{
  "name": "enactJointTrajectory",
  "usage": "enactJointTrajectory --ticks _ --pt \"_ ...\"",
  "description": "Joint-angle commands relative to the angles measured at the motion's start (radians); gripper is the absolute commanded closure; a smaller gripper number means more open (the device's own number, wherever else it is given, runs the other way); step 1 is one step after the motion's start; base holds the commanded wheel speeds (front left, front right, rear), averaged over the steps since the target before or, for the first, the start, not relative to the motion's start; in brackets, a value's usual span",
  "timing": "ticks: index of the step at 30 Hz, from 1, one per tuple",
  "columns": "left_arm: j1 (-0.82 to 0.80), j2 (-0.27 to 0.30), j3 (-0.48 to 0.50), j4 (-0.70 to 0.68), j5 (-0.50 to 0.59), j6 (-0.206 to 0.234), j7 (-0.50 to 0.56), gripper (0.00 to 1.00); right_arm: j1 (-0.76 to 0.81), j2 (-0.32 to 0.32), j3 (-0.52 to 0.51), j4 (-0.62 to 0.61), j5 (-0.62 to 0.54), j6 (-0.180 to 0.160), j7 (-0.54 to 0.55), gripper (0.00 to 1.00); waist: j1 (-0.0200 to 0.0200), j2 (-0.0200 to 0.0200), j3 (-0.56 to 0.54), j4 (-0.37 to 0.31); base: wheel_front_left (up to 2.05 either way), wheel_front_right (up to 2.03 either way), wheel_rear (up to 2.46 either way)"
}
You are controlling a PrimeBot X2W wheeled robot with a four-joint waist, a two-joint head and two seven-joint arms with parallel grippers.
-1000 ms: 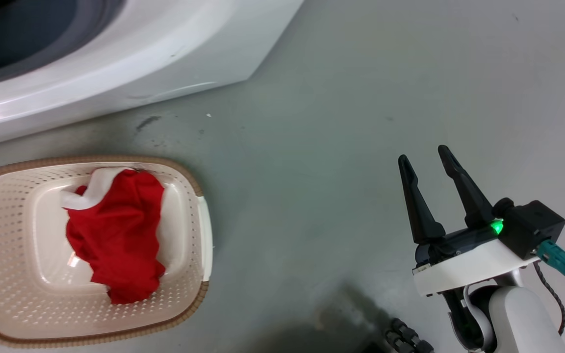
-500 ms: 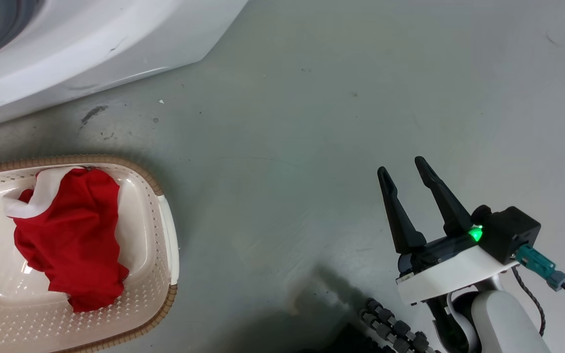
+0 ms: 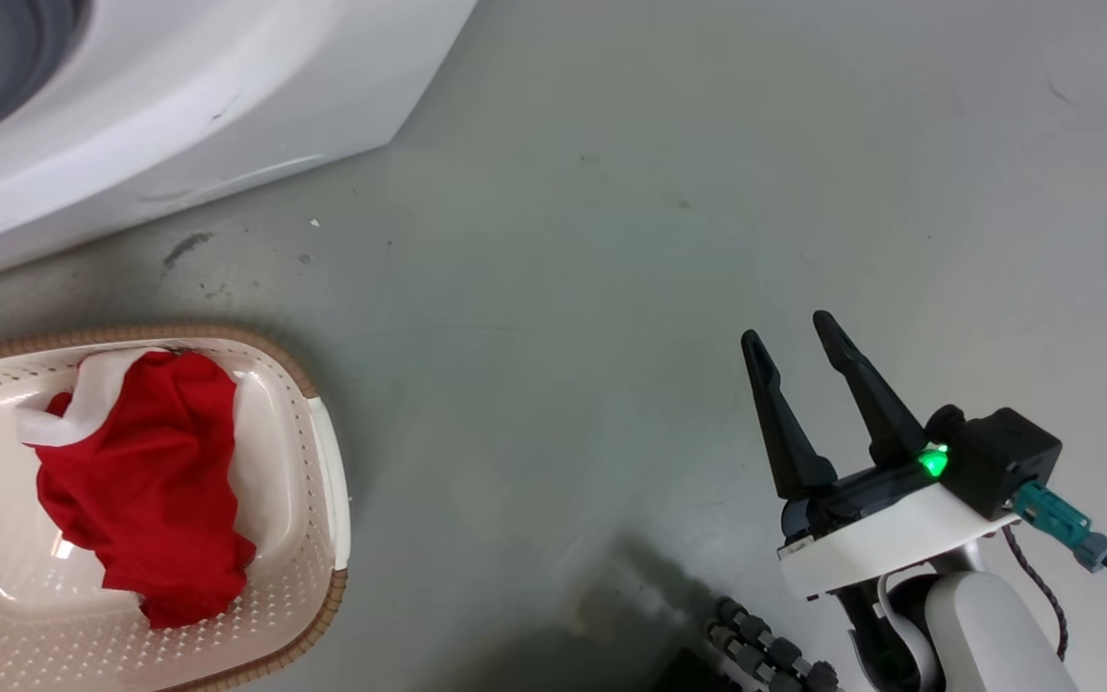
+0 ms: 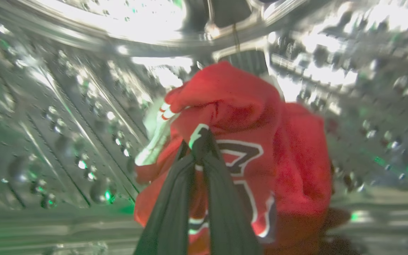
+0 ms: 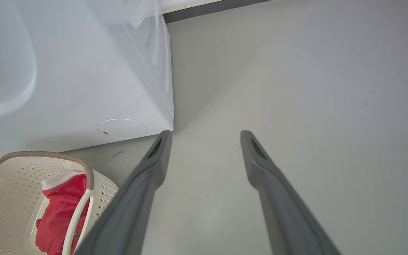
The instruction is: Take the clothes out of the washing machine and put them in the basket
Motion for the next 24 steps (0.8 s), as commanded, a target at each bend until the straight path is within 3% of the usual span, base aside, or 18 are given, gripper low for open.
enactJointTrajectory --ticks 1,6,15,24 --pt "0.033 -0.004 0.006 -0.029 -0.004 0.018 -0.05 1.0 0.004 0.002 -0.007 0.002 -0.004 -0.001 -0.003 0.0 -0.0001 0.0 -0.016 0.007 0.0 0.0 0.0" --pt "0.082 -0.025 0.04 -0.075 -0.042 0.051 -0.229 1.0 0.001 0.002 -0.027 -0.01 -0.013 -0.001 0.001 0.0 -0.0001 0.0 -0.059 0.024 0.0 0.0 0.0" --pt "0.198 -0.077 0.08 0.026 -0.119 0.017 -0.548 1.0 0.001 0.002 -0.051 -0.008 -0.023 -0.001 0.021 0.0 -0.0001 0.0 -0.209 0.035 0.0 0.0 0.0" --pt "0.391 -0.145 0.13 0.064 -0.185 -0.012 -0.633 1.0 0.066 0.002 -0.061 -0.008 -0.04 -0.001 0.058 0.0 -0.0001 0.0 -0.408 0.05 0.0 0.0 0.0"
